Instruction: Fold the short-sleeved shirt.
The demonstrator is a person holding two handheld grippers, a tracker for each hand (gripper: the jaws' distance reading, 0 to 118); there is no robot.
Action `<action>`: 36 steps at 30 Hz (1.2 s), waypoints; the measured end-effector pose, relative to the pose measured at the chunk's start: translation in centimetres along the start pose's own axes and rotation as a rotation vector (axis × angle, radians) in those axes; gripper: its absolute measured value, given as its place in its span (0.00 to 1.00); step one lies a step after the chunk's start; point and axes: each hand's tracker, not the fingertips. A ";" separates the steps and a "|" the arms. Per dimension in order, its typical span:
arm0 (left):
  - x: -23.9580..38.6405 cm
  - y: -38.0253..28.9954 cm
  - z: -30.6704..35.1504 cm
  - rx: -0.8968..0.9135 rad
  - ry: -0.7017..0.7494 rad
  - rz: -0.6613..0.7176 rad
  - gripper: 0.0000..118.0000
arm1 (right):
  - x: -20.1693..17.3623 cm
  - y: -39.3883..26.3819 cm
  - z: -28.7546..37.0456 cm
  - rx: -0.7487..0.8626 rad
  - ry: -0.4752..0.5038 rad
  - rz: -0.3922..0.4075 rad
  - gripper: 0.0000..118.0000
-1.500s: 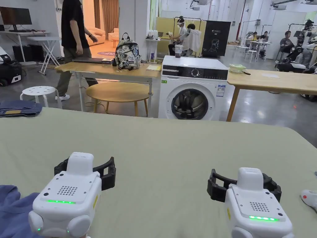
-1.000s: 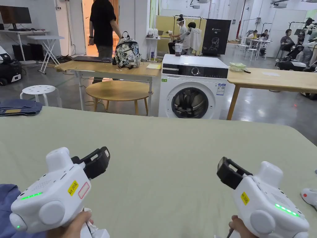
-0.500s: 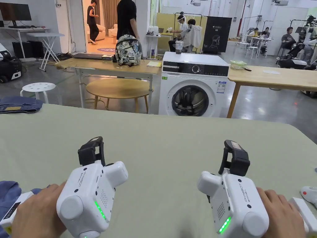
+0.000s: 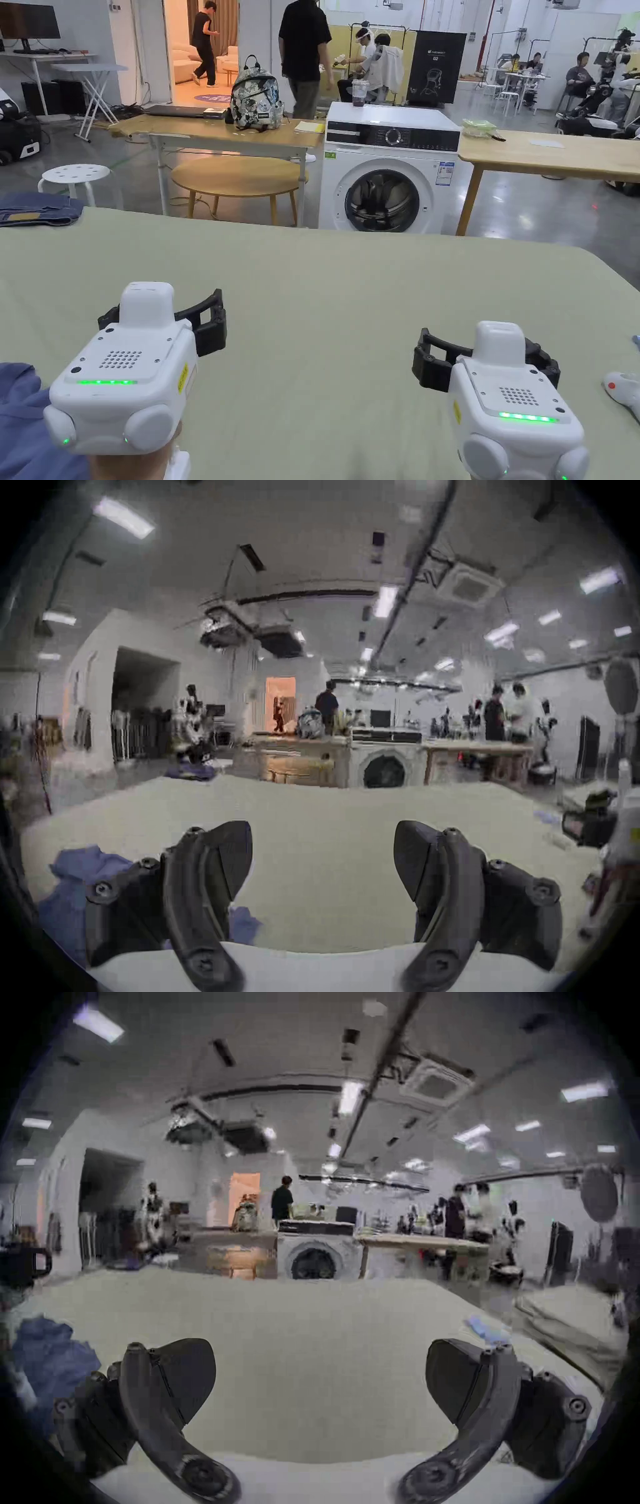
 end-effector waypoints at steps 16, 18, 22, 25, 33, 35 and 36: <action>2.3 -0.6 1.4 0.023 0.034 -0.145 0.73 | -1.6 0.8 1.5 0.026 -0.008 0.019 1.00; 2.7 -0.6 1.5 0.028 0.027 -0.176 0.70 | -1.7 0.7 1.8 0.016 -0.001 -0.001 0.93; 3.4 -0.5 1.9 0.038 0.032 -0.193 0.35 | -2.0 0.6 2.1 0.037 -0.024 0.002 0.29; 3.1 -0.4 1.8 0.025 0.035 -0.151 0.12 | -1.7 0.8 1.9 0.031 -0.023 -0.020 0.06; 2.1 0.2 1.0 -0.038 0.034 -0.108 0.00 | -1.7 1.1 1.9 0.011 -0.028 0.023 0.00; 1.9 0.2 0.9 -0.053 0.026 -0.101 0.00 | -1.8 1.1 2.0 0.017 -0.024 0.028 0.00; 1.8 0.2 0.9 -0.056 0.023 -0.104 0.00 | -1.8 1.1 2.1 0.018 -0.020 0.027 0.00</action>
